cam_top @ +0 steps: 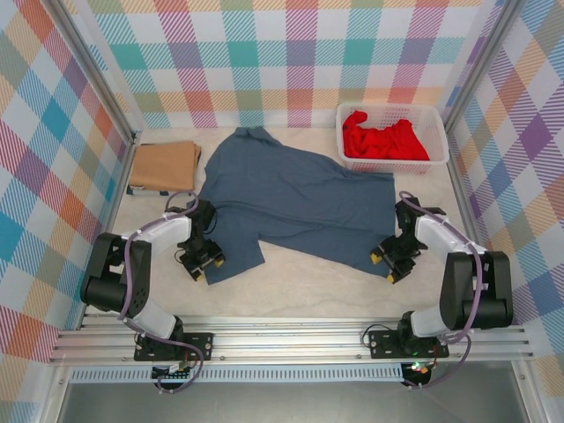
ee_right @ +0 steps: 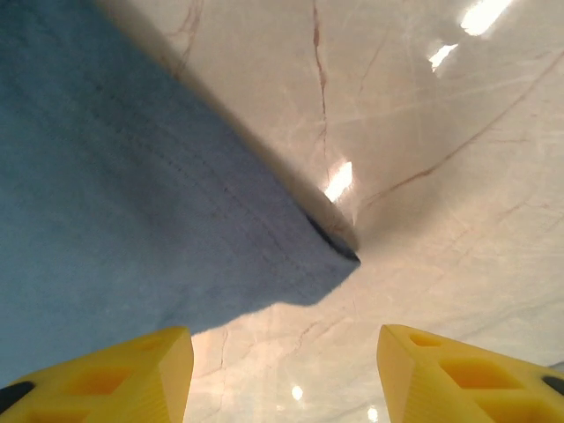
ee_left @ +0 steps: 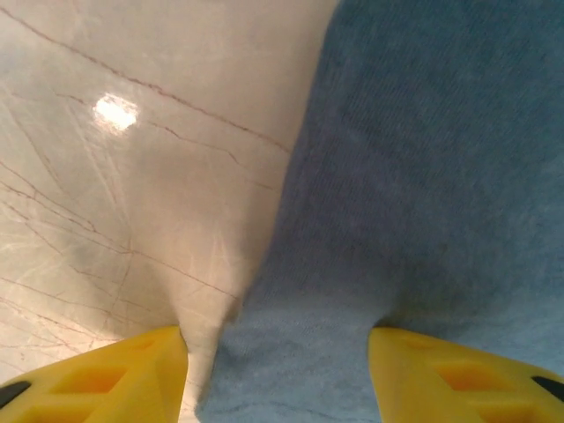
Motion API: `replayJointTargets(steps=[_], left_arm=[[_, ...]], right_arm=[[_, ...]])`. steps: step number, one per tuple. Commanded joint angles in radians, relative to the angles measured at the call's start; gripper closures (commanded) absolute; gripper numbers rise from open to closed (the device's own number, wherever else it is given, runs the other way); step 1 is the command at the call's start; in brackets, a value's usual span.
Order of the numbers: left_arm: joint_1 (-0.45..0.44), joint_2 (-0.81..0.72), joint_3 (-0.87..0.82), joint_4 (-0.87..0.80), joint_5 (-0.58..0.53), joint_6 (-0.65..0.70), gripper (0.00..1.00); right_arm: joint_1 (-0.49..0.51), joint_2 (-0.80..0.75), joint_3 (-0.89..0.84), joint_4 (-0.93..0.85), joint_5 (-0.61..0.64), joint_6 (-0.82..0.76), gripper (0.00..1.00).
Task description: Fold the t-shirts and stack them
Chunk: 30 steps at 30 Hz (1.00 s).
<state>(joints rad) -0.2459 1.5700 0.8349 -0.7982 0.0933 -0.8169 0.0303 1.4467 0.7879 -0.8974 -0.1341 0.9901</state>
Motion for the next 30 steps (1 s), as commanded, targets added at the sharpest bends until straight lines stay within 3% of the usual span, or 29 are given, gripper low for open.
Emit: replayJointTargets(steps=[1,5,11,17,19,22,30], left_arm=[[-0.013,0.05,-0.027,0.176,0.015,-0.03,0.48],[-0.017,0.048,-0.038,0.248,0.011,-0.031,0.76],[-0.031,-0.011,0.032,0.237,-0.019,-0.01,1.0],[-0.045,-0.082,0.08,0.176,-0.028,-0.001,1.0],[-0.054,-0.126,0.113,0.137,-0.055,0.003,1.0],[-0.066,-0.207,0.187,0.101,-0.124,0.007,1.0],[-0.079,-0.33,0.529,0.108,-0.322,0.031,1.0]], right_arm=[[-0.007,0.043,-0.005,0.06,-0.004,0.033,0.42],[-0.012,0.103,0.003,0.114,0.008,0.031,0.46],[-0.011,0.161,0.034,0.145,0.015,0.019,0.53],[-0.01,0.115,0.025,0.137,0.024,0.032,0.92],[0.004,0.059,0.062,0.091,0.052,0.021,1.0],[0.039,-0.017,0.172,0.009,0.096,-0.011,1.0],[0.195,-0.072,0.694,-0.142,0.265,-0.126,1.0]])
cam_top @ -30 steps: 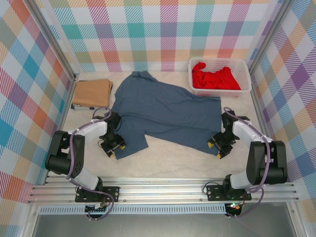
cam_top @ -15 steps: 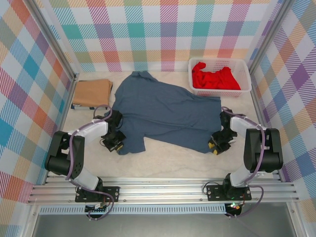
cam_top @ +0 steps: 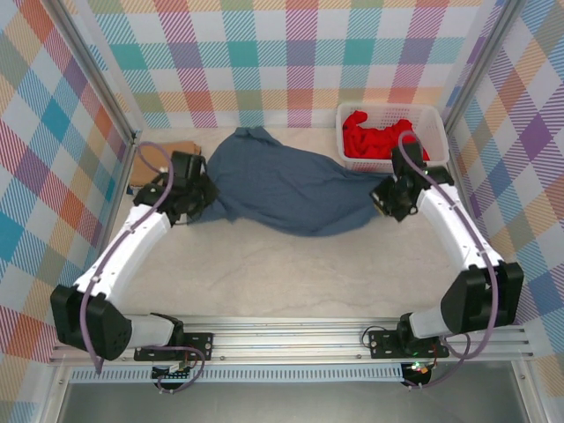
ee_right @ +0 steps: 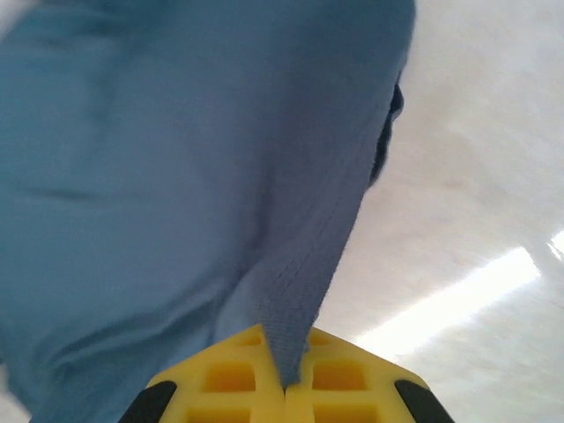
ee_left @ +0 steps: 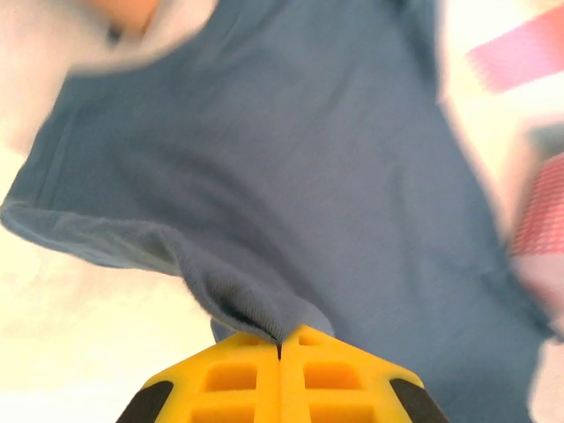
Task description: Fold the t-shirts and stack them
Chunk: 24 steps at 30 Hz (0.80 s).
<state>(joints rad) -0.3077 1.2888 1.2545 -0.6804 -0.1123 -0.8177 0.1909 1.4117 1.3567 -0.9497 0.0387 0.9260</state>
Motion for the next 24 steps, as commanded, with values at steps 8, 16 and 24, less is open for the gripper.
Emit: replayJointTargets(steps=[8,16,24], left_arm=[[-0.022,-0.096,0.283,-0.034,-0.062,0.057,1.0],[-0.053,-0.278,-0.038,-0.209,-0.005,-0.046,1.0],[-0.14,-0.232,-0.64,0.039,0.323,-0.217,1.0]], right_arm=[[0.05,-0.108,0.305,-0.135,0.147,-0.086,1.0],[0.049,-0.266,0.029,-0.191,0.139,-0.041,1.0],[-0.056,-0.238,-0.398,-0.103,0.023,0.025,1.0]])
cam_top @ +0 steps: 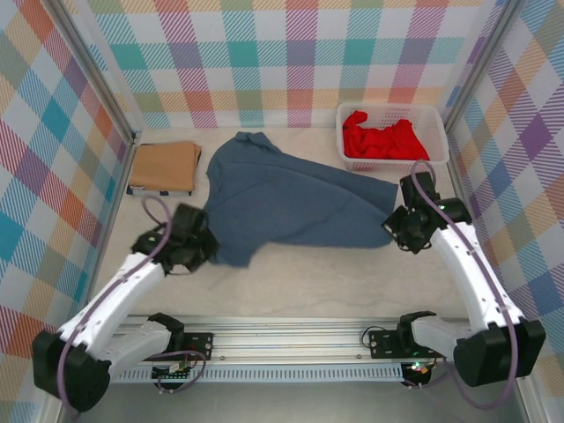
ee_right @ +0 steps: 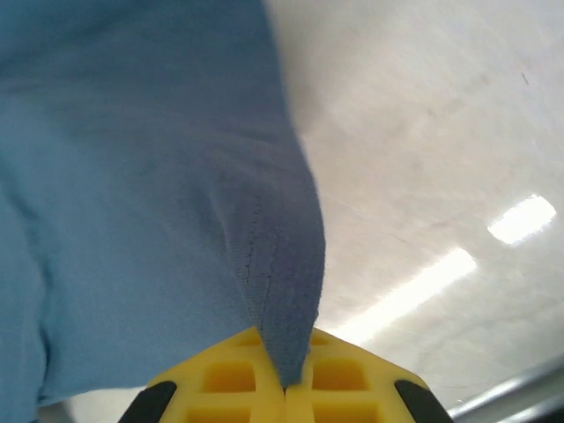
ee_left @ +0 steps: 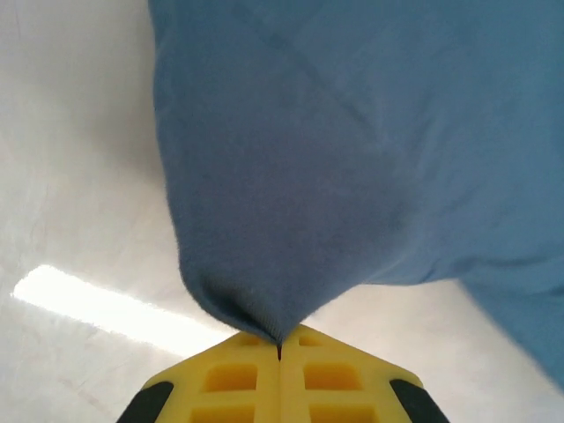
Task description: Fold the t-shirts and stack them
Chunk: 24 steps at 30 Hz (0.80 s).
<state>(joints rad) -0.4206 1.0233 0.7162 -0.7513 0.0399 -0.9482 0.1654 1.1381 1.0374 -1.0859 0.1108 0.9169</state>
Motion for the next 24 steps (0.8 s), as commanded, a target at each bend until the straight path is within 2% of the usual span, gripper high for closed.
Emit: replayJointTargets(steps=[1,2,4,5,6,7,9,12,14,19,24], left_arm=[[-0.033,0.053,-0.117,0.123,0.188,-0.094,0.98],[-0.045,0.064,-0.115,0.118,0.196,-0.086,0.89],[-0.046,0.051,-0.055,0.017,0.143,-0.028,0.56],[-0.043,0.038,-0.017,-0.044,0.097,0.0,0.45],[-0.031,0.019,0.022,-0.093,0.059,0.027,0.38],[-0.009,0.002,0.049,-0.122,0.038,0.052,0.36],[0.058,0.006,0.071,-0.125,0.05,0.082,0.35],[0.16,0.133,0.099,-0.178,0.033,0.145,0.37],[0.182,0.238,0.118,-0.2,-0.035,0.191,0.39],[0.213,0.329,0.089,0.034,-0.039,0.25,0.41],[0.266,0.434,0.093,0.063,-0.078,0.305,0.46]], right_arm=[[-0.038,0.059,-0.097,0.048,-0.043,0.03,1.0],[-0.045,0.089,-0.105,0.056,-0.032,0.023,1.0],[-0.057,0.154,-0.098,0.06,-0.009,0.004,1.0],[-0.061,0.181,-0.088,0.056,-0.002,-0.006,1.0],[-0.063,0.206,-0.075,0.051,0.006,-0.017,1.0],[-0.063,0.225,-0.065,0.049,0.016,-0.027,1.0],[-0.063,0.242,-0.052,0.05,0.024,-0.035,1.0],[-0.062,0.25,-0.038,0.055,0.025,-0.041,1.0],[-0.063,0.254,-0.032,0.057,0.021,-0.047,1.0],[-0.063,0.248,-0.039,0.057,0.003,-0.056,1.0],[-0.063,0.229,-0.056,0.058,-0.009,-0.055,1.0]])
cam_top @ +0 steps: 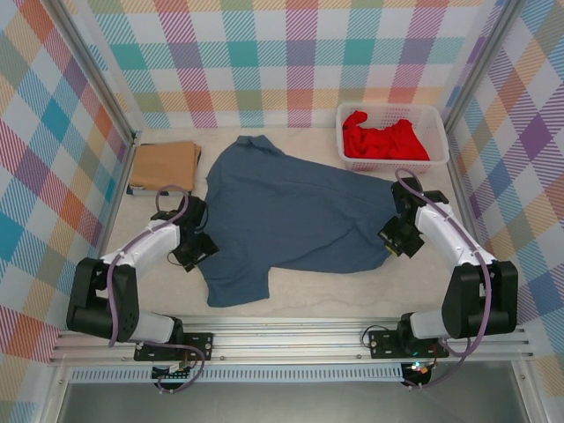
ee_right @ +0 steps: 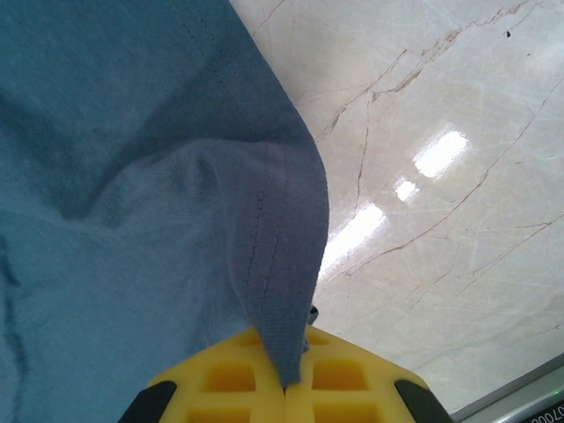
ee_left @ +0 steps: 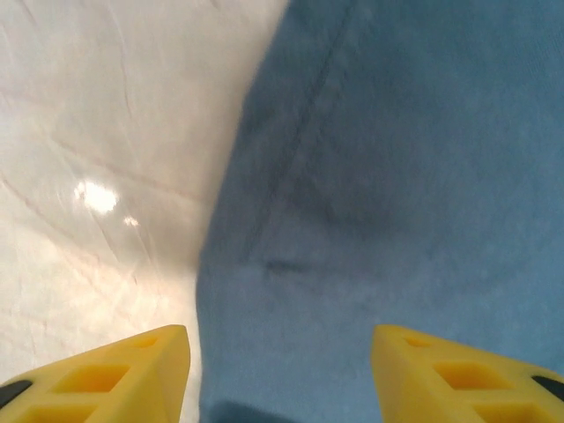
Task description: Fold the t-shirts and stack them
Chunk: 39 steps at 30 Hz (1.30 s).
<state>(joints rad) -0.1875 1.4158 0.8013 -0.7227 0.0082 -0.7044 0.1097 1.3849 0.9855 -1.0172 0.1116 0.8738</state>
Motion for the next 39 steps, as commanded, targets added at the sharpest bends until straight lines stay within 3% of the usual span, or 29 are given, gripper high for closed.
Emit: replayJointTargets(steps=[1,5,8,10,13,14,19,23,28,34,39], left_arm=[[0.039,0.053,0.001,0.037,-0.053,0.069,0.46],[0.046,0.053,-0.02,0.083,-0.057,0.079,0.47],[0.047,0.092,-0.025,0.155,-0.02,0.073,0.55],[0.048,0.107,-0.027,0.215,0.01,0.065,0.67],[0.046,0.088,0.007,0.232,0.038,0.047,0.96],[0.046,0.059,0.024,0.226,0.032,0.041,1.0],[0.045,-0.118,0.252,0.146,-0.059,-0.027,1.0],[0.042,-0.177,0.46,0.132,-0.123,-0.08,1.0],[0.042,-0.224,0.732,0.11,-0.171,-0.05,1.0],[0.043,-0.293,0.957,0.126,-0.17,-0.006,1.0],[0.042,-0.243,1.151,0.093,-0.155,-0.008,1.0]], right_arm=[[-0.007,-0.019,-0.003,-0.011,-0.014,-0.012,1.0],[-0.007,-0.026,-0.001,-0.006,-0.02,-0.008,1.0],[-0.007,-0.024,-0.001,0.003,-0.027,-0.009,1.0],[-0.007,-0.027,0.002,0.011,-0.035,-0.015,1.0],[-0.006,-0.045,0.033,0.012,-0.037,-0.035,1.0],[-0.007,-0.055,0.052,0.015,-0.038,-0.046,1.0],[-0.002,-0.098,0.274,0.045,-0.034,-0.126,1.0],[0.001,-0.085,0.514,0.073,-0.036,-0.174,1.0],[0.002,-0.116,0.738,0.146,-0.02,-0.21,1.0],[0.002,-0.251,0.825,0.225,0.049,-0.217,1.0],[0.001,-0.296,0.881,0.24,0.098,-0.225,1.0]])
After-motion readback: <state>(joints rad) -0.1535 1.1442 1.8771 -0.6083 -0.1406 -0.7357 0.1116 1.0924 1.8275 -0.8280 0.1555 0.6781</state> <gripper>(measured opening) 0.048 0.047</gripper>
